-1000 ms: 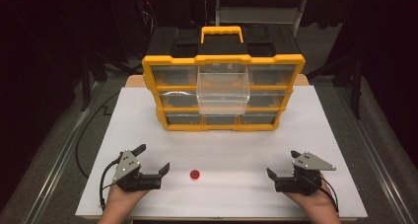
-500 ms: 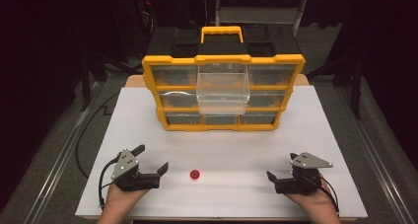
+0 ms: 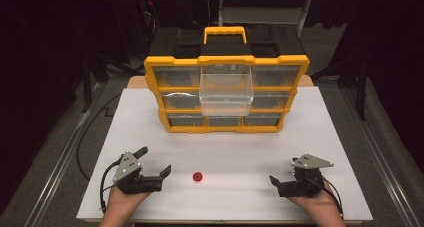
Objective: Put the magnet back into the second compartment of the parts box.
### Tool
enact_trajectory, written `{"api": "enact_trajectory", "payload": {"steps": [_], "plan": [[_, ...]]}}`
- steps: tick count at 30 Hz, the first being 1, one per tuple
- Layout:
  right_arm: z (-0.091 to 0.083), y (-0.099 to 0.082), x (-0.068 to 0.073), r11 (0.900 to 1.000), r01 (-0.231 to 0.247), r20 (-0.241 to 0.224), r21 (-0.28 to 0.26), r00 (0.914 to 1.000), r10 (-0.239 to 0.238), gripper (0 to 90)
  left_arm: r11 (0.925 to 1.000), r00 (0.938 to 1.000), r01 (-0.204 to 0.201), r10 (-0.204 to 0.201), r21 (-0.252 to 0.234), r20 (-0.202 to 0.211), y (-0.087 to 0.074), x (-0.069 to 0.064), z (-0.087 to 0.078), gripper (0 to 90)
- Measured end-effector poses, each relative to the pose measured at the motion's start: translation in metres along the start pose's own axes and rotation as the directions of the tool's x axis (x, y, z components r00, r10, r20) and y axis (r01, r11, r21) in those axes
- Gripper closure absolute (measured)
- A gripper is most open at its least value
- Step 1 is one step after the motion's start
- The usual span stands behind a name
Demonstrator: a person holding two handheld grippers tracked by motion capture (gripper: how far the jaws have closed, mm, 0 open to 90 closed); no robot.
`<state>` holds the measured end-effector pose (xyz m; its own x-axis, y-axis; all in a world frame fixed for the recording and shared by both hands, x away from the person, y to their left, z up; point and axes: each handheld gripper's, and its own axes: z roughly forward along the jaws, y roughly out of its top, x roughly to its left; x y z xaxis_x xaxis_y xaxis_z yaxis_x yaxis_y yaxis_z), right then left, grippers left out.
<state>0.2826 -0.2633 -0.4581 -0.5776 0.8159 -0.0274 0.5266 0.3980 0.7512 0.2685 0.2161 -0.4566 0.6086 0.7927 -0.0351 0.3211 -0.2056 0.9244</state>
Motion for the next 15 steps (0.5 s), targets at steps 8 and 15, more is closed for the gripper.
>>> {"api": "enact_trajectory", "payload": {"steps": [8, 15], "plan": [[0.007, 0.002, 0.003, 0.9999, 0.011, -0.018, 0.008, 0.9998, -0.011, 0.2, 1.0, 1.0, 0.003, -0.003, 0.008, 0.004, 0.0, 0.002, 0.0, 0.5], [0.015, 0.012, 0.006, 0.9997, 0.022, -0.025, -0.01, 0.9995, -0.022, 0.2, 1.0, 0.9999, -0.009, 0.009, 0.002, 0.008, 0.0, 0.001, 0.001, 0.5]]}}
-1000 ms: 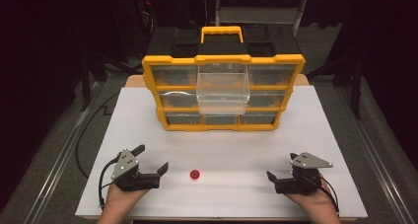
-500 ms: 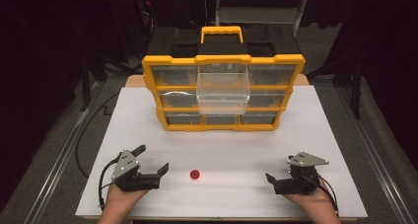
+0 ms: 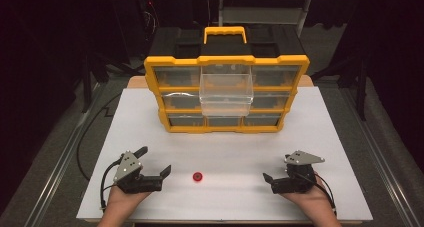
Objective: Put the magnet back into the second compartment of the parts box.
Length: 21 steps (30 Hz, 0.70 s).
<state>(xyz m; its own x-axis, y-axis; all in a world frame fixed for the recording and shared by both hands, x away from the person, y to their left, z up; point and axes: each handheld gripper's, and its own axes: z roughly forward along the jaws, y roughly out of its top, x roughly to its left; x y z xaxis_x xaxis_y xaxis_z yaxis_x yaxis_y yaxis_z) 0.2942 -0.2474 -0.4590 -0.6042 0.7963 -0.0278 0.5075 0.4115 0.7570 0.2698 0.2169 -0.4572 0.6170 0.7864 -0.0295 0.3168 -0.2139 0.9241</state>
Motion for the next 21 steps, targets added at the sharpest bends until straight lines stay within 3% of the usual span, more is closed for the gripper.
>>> {"api": "enact_trajectory", "payload": {"steps": [10, 21], "plan": [[0.012, 0.011, 0.01, 0.9994, 0.034, -0.032, -0.004, 0.9989, -0.034, 0.2, 0.9997, 1.0, -0.003, 0.003, -0.023, -0.008, 0.0, 0.0, -0.001, 0.5], [0.034, 0.03, 0.033, 0.996, 0.089, -0.092, -0.012, 0.9917, -0.09, 0.3, 0.9996, 1.0, -0.007, 0.007, -0.028, -0.006, 0.001, 0.0, -0.001, 0.5]]}}
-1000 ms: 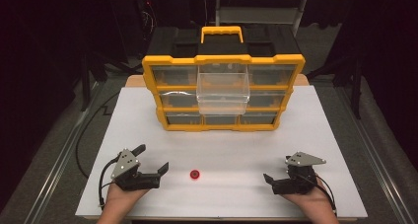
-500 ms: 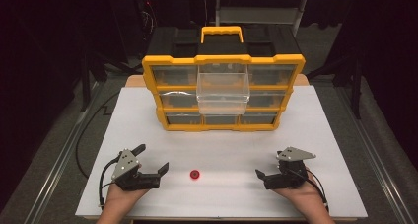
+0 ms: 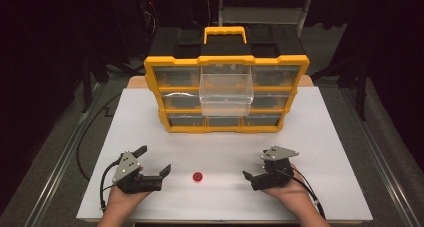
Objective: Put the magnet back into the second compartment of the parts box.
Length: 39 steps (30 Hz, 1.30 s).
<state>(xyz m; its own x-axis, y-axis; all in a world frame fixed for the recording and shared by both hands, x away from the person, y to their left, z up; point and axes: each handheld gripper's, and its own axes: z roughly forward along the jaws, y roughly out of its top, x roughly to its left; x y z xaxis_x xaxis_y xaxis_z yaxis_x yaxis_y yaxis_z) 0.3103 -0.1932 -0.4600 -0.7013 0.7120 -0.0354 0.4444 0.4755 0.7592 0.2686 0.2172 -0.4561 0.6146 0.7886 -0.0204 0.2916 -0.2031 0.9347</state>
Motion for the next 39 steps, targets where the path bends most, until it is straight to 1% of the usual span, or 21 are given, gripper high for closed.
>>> {"api": "enact_trajectory", "payload": {"steps": [6, 11, 14, 18, 26, 28, 30, 32, 34, 37, 39], "plan": [[0.013, 0.011, 0.013, 0.9995, 0.031, -0.042, -0.003, 0.9986, -0.031, 0.9, 1.0, 1.0, -0.002, 0.002, -0.005, 0.007, 0.0, 0.0, 0.0, 0.5], [0.024, 0.018, 0.022, 0.999, 0.043, -0.073, 0.005, 0.9964, -0.043, 1.8, 0.9999, 0.9999, -0.004, 0.004, -0.013, 0.009, 0.0, 0.0, 0.0, 0.5], [0.03, 0.023, 0.028, 0.9987, 0.051, -0.094, -0.003, 0.9942, -0.051, 2.2, 0.9999, 0.9999, -0.005, 0.005, -0.011, 0.013, 0.0, -0.001, 0.0, 0.5], [0.037, 0.03, 0.038, 0.997, 0.077, -0.12, -0.011, 0.9897, -0.077, 3.5, 0.9999, 0.9998, -0.006, 0.007, -0.01, 0.018, 0.0, -0.001, 0.0, 0.5], [0.05, 0.041, 0.055, 0.9943, 0.104, -0.171, -0.022, 0.9795, -0.107, 8.4, 0.9999, 0.9997, -0.007, 0.007, -0.013, 0.023, 0.0, -0.001, 0.001, 0.5], [0.054, 0.044, 0.059, 0.9939, 0.107, -0.181, -0.024, 0.9774, -0.11, 10.9, 0.9998, 0.9998, -0.01, 0.011, -0.015, 0.019, 0.0, -0.001, 0.001, 0.5], [0.057, 0.046, 0.063, 0.9947, 0.099, -0.198, -0.029, 0.9749, -0.102, 14.3, 0.9998, 0.9998, -0.009, 0.009, -0.018, 0.02, 0.0, -0.001, 0.0, 0.5], [0.06, 0.049, 0.066, 0.995, 0.095, -0.211, -0.029, 0.9724, -0.099, 15.7, 0.9998, 0.9998, -0.007, 0.007, -0.018, 0.021, 0.0, -0.001, 0.0, 0.5], [0.063, 0.051, 0.069, 0.9944, 0.102, -0.22, -0.028, 0.9698, -0.105, 17.2, 0.9998, 0.9997, -0.007, 0.007, -0.017, 0.023, 0.0, -0.001, 0.0, 0.5], [0.067, 0.054, 0.073, 0.994, 0.109, -0.247, -0.012, 0.9629, -0.108, 19.1, 0.9998, 0.9996, -0.006, 0.007, -0.019, 0.027, 0.0, -0.001, 0.0, 0.5], [0.07, 0.054, 0.076, 0.9929, 0.119, -0.26, -0.008, 0.9586, -0.117, 22.1, 0.9998, 0.9996, -0.006, 0.006, -0.019, 0.027, 0.0, -0.001, 0.0, 0.5]]}}
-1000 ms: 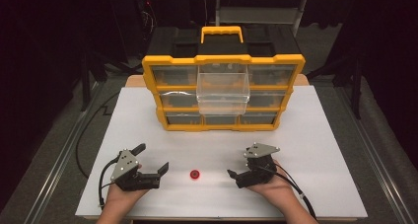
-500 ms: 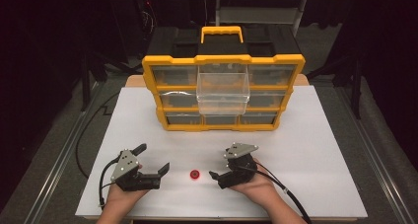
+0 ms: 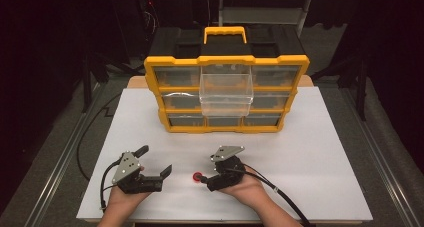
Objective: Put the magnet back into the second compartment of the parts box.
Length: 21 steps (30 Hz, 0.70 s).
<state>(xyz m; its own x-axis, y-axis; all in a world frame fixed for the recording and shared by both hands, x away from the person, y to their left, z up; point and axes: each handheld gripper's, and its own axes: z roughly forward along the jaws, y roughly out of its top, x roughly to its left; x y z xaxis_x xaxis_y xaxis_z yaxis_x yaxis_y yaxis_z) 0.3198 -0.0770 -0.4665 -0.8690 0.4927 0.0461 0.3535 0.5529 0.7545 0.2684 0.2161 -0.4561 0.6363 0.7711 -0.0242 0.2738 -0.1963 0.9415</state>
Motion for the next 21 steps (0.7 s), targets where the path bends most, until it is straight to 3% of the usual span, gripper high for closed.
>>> {"api": "enact_trajectory", "payload": {"steps": [12, 21], "plan": [[0.014, 0.004, 0.017, 0.9978, 0.063, -0.052, 0.019, 0.9967, -0.062, 47.9, 1.0, 1.0, 0.004, -0.004, -0.005, 0.0, 0.0, 0.001, -0.001, 0.5], [0.017, 0.002, 0.018, 0.9953, 0.087, -0.051, 0.044, 0.9951, -0.084, 54.9, 1.0, 0.9999, 0.009, -0.009, -0.002, 0.006, 0.0, 0.001, -0.001, 0.5]]}}
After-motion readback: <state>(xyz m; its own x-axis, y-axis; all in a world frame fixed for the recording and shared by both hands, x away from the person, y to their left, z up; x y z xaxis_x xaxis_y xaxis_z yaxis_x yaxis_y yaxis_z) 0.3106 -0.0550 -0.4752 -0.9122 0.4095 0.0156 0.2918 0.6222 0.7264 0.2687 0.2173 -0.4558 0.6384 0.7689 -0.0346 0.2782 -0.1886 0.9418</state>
